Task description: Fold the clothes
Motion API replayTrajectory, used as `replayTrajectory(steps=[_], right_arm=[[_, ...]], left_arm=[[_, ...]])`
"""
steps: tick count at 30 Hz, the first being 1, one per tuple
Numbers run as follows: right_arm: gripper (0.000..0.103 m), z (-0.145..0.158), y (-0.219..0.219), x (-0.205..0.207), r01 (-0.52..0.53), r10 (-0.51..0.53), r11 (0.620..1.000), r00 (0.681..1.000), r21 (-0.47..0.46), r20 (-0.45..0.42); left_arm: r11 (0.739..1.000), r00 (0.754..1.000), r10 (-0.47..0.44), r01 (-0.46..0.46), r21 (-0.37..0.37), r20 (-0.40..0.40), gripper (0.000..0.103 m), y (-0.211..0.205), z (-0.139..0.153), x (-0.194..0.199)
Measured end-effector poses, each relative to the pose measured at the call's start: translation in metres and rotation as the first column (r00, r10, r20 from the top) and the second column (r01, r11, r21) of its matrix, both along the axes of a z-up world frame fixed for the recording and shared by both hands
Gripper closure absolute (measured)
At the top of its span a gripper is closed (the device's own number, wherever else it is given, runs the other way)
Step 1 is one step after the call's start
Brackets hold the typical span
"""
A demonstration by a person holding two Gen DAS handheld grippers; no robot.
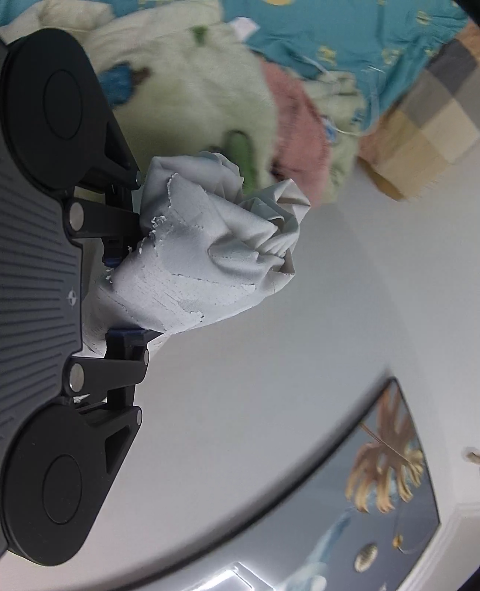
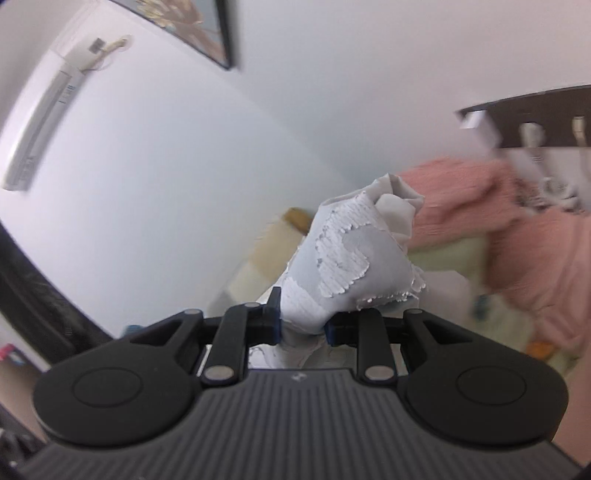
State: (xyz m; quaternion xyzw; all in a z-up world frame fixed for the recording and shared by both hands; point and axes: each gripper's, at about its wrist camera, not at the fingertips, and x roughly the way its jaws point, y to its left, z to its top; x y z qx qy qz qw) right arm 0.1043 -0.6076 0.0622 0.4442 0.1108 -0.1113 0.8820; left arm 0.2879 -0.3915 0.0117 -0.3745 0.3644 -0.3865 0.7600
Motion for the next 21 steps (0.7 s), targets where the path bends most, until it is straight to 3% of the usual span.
replayTrajectory(steps=[4, 8, 12, 15, 18, 20, 21], right_arm=[[0.078, -0.029, 0.004, -0.019, -0.02, 0.02, 1.0, 0.989, -0.004, -0.144], [0.078, -0.053, 0.028, -0.038, -0.06, 0.054, 0.998, 0.954, -0.008, -0.295], [0.079, -0.067, 0.047, -0.051, -0.086, 0.062, 0.995, 0.935, -0.054, -0.349], [0.077, -0.067, 0.048, -0.049, -0.082, 0.051, 0.994, 0.933, -0.071, -0.357], [0.073, -0.06, 0.048, -0.051, -0.06, 0.03, 0.996, 0.927, -0.07, -0.373], [0.064, -0.049, 0.052, -0.059, -0.056, 0.015, 0.994, 0.924, -0.098, -0.382], [0.053, -0.041, 0.056, -0.065, -0.059, 0.011, 0.992, 0.927, -0.114, -0.376]], left_arm=[[0.995, 0.996, -0.066, 0.07, 0.071, -0.056, 0.073, 0.015, -0.047, -0.026], [0.98, 0.99, -0.121, 0.132, 0.15, -0.076, 0.073, 0.036, -0.074, -0.05], [0.964, 0.986, -0.138, 0.156, 0.216, -0.093, 0.072, 0.045, -0.093, -0.06], [0.961, 0.991, -0.108, 0.125, 0.245, -0.082, 0.068, 0.044, -0.093, -0.066], [0.942, 0.994, -0.098, 0.111, 0.316, -0.055, 0.051, 0.043, -0.072, -0.077], [0.919, 0.994, -0.107, 0.108, 0.38, -0.024, 0.035, 0.044, -0.056, -0.088], [0.908, 0.994, -0.112, 0.105, 0.405, -0.004, 0.023, 0.047, -0.049, -0.094]])
